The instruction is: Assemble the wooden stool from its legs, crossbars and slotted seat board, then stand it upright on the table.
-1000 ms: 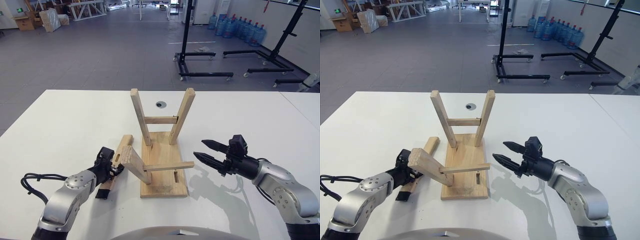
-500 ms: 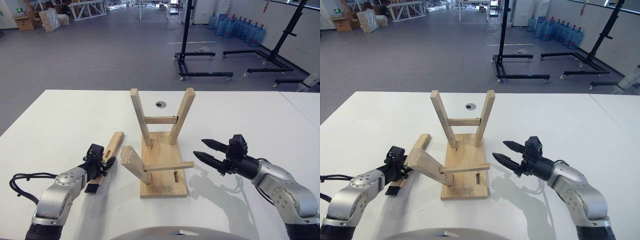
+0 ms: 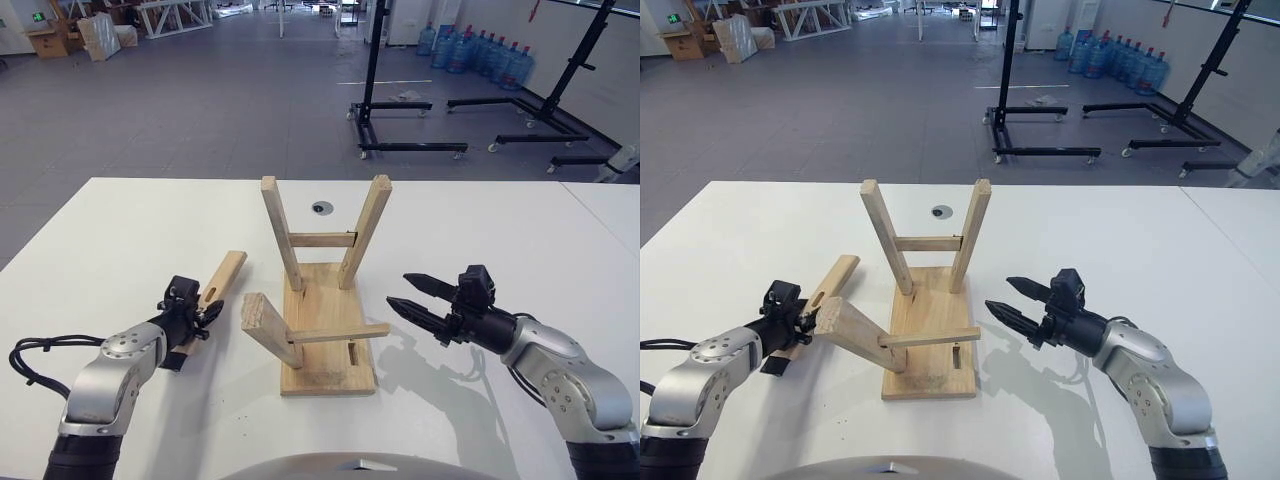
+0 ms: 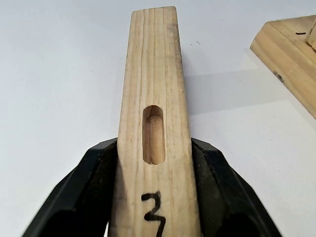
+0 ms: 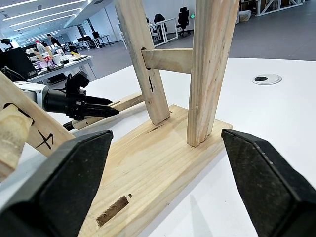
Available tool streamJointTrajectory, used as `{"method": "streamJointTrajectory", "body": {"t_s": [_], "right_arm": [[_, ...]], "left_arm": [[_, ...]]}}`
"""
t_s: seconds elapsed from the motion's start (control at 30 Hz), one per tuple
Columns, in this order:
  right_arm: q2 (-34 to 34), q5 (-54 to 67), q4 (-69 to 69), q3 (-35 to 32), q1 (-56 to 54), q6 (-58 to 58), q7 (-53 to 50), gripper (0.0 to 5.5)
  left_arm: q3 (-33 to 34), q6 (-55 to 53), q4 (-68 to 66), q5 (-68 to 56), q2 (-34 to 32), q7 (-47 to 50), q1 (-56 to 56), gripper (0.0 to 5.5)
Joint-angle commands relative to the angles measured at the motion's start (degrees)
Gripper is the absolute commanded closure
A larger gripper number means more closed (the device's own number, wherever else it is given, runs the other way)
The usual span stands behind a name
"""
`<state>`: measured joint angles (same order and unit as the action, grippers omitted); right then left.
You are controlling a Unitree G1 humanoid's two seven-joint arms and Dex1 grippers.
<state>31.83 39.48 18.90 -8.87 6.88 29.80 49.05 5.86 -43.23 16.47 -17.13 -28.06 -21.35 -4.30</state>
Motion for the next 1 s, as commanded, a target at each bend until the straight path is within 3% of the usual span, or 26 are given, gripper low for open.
{"method": "streamJointTrajectory", "body": {"t_s": [0.03,0.17,0.33,0.53,0.77,1.0], "right_arm": [[-0.20,3.51,0.17,-2.70,-2.61,0.21,0.48,1.44],[-0.20,14.56,2.39,-7.23,-6.58,3.78,0.55,1.44],[-1.21,28.40,3.53,-9.42,-13.59,8.33,-2.13,1.44],[-4.94,33.22,2.55,-4.99,-22.21,9.29,-2.95,1.44],[-11.51,27.37,-0.01,4.27,-27.73,7.65,-1.82,1.44],[-15.85,26.21,-1.86,6.62,-29.89,7.29,-1.54,1.44]], "left_arm": [[5.00,7.26,0.38,-3.32,0.34,-3.86,2.36,3.44],[14.63,16.98,5.36,-16.22,0.61,-15.74,1.02,3.44],[19.37,15.13,9.99,-32.01,-3.58,-23.94,6.84,3.44],[12.44,6.55,7.03,-44.90,-7.75,-34.09,16.10,3.44],[1.39,4.31,-0.98,-40.89,-7.56,-42.24,26.40,3.44],[-3.74,4.05,-3.67,-39.00,-5.51,-45.91,29.82,3.44]]}}
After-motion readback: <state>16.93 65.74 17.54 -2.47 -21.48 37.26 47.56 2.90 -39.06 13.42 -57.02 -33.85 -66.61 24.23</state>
